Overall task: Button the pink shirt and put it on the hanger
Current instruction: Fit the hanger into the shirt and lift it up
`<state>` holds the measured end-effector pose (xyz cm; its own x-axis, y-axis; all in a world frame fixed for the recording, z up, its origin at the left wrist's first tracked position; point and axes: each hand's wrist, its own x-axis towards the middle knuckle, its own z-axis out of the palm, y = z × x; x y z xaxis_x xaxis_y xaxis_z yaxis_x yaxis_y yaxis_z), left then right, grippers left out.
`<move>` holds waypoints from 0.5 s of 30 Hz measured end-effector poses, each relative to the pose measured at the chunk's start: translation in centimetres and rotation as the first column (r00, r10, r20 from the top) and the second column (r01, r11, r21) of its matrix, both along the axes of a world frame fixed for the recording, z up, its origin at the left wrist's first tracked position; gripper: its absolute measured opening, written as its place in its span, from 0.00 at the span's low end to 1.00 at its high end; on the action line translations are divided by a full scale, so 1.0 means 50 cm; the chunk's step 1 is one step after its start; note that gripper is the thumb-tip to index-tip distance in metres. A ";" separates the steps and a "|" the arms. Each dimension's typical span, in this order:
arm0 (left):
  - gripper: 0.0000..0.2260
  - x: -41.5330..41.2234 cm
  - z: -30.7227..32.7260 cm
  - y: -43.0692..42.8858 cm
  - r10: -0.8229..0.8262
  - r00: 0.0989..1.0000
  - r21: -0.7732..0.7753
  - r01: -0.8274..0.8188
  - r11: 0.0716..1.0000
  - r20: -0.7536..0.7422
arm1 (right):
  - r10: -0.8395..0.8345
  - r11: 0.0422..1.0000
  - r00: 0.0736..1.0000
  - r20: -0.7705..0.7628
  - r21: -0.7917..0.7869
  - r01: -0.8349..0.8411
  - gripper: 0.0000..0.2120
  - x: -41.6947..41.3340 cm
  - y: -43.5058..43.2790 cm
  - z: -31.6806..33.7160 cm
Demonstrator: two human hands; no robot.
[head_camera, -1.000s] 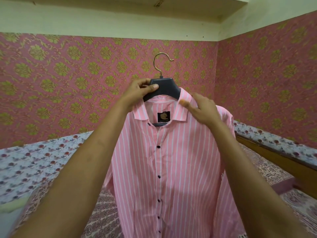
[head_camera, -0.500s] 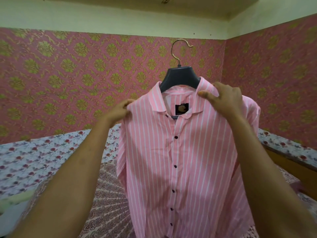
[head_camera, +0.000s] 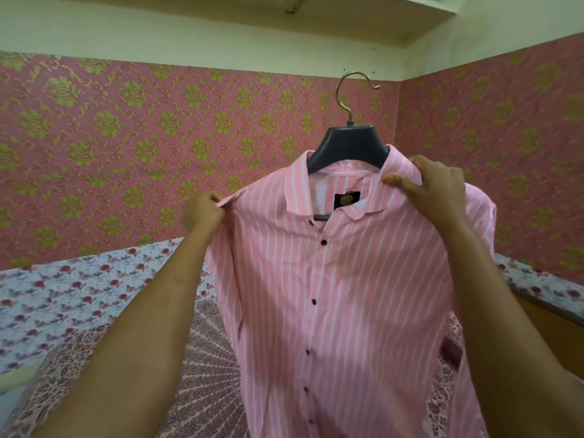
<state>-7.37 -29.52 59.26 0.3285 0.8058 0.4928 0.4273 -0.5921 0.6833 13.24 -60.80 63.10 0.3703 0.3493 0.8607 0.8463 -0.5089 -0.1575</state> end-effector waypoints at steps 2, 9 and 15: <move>0.01 0.003 0.007 0.007 -0.134 0.962 -0.025 0.131 0.991 -0.239 | -0.020 1.000 1.000 0.004 0.020 0.020 0.38 0.002 -0.002 -0.003; 0.06 -0.023 0.031 0.014 -0.252 0.798 -0.152 0.202 0.968 -0.547 | 0.015 1.000 1.000 -0.018 0.018 -0.014 0.33 -0.004 0.000 -0.021; 0.09 -0.012 0.055 -0.027 -0.357 0.811 -0.202 0.295 0.934 -0.464 | -0.033 0.999 0.999 0.004 -0.029 0.033 0.37 0.000 0.016 -0.022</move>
<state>-8.00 -30.88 61.99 0.7533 0.6485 0.1096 0.5171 -0.6870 0.5106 13.24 -60.00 62.01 0.3795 0.3618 0.8515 0.8293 -0.5412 -0.1396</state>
